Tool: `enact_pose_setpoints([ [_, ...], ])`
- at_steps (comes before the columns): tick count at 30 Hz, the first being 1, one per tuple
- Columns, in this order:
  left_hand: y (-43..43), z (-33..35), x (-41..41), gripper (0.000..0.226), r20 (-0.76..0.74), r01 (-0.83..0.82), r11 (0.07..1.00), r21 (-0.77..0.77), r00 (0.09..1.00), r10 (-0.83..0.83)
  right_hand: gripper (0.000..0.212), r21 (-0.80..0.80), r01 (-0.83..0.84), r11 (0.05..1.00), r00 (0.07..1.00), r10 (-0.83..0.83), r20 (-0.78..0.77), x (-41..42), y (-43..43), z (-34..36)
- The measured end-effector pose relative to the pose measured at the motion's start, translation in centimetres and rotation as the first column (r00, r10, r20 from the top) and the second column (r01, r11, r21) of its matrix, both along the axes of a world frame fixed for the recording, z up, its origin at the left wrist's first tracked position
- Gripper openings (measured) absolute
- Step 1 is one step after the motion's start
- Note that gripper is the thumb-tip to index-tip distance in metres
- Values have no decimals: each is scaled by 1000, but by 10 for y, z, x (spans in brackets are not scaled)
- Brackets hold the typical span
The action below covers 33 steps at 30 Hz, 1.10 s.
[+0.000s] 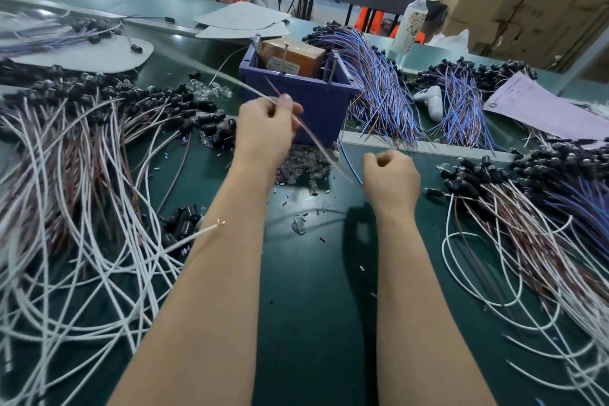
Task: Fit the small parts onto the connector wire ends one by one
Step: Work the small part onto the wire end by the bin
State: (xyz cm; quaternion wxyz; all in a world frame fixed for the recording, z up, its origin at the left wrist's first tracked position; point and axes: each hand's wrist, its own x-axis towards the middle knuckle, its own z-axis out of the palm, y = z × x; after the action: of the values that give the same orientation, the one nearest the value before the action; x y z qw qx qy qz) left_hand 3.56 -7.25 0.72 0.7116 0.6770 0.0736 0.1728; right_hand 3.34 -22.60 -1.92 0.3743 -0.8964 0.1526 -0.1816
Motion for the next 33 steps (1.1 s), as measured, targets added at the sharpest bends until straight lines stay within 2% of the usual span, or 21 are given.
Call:
enact_pose_setpoints([
  [1,0,-2,0,37,-44,46,995,93,998,-42,27,-27,-64,998,995,66,69,-1,6,3],
  [3,-2,-6,1,38,-117,126,967,223,988,-102,28,55,-300,952,941,286,181,-3,23,11],
  [5,-4,-7,1,37,-142,145,954,263,984,-111,27,202,-509,837,861,491,136,-5,42,15],
  [6,-4,-7,1,37,-144,118,944,307,987,-77,26,222,-549,806,835,539,107,-5,49,14],
  [8,-2,-6,2,40,-130,20,885,465,991,45,27,173,-544,821,839,533,113,-1,55,9],
  [10,1,-3,3,40,-21,-127,838,531,986,163,27,192,-500,844,865,477,154,1,55,6],
  [11,2,1,3,37,45,-196,860,471,979,198,27,219,-496,840,868,469,163,1,53,5],
  [12,3,5,5,33,91,-228,911,345,974,209,27,245,-507,826,862,481,161,2,49,4],
  [14,4,14,8,27,125,-177,984,16,977,174,25,286,-548,786,835,537,125,3,44,3],
  [16,4,18,12,25,113,-128,973,-194,982,152,26,315,-576,754,807,585,74,6,38,3],
  [17,4,19,14,26,110,-138,963,-230,980,167,27,322,-585,745,794,607,38,7,35,5],
  [21,0,19,23,36,142,-256,950,-179,949,282,29,465,-558,687,755,653,-60,12,25,10],
  [24,-2,22,26,39,164,-314,918,-241,919,357,28,518,-538,665,702,694,-160,15,17,11],
  [28,12,32,37,34,89,-390,859,-331,894,440,29,428,-526,735,648,672,-358,16,6,9],
  [31,16,30,41,20,22,-329,905,-269,937,348,26,341,-572,746,591,663,-460,11,8,17],
  [32,14,26,40,17,-4,-298,932,-208,953,304,26,284,-576,767,629,637,-445,13,9,19],
  [33,11,21,40,16,-29,-275,952,-136,961,274,26,217,-551,806,711,589,-384,15,10,19],
])
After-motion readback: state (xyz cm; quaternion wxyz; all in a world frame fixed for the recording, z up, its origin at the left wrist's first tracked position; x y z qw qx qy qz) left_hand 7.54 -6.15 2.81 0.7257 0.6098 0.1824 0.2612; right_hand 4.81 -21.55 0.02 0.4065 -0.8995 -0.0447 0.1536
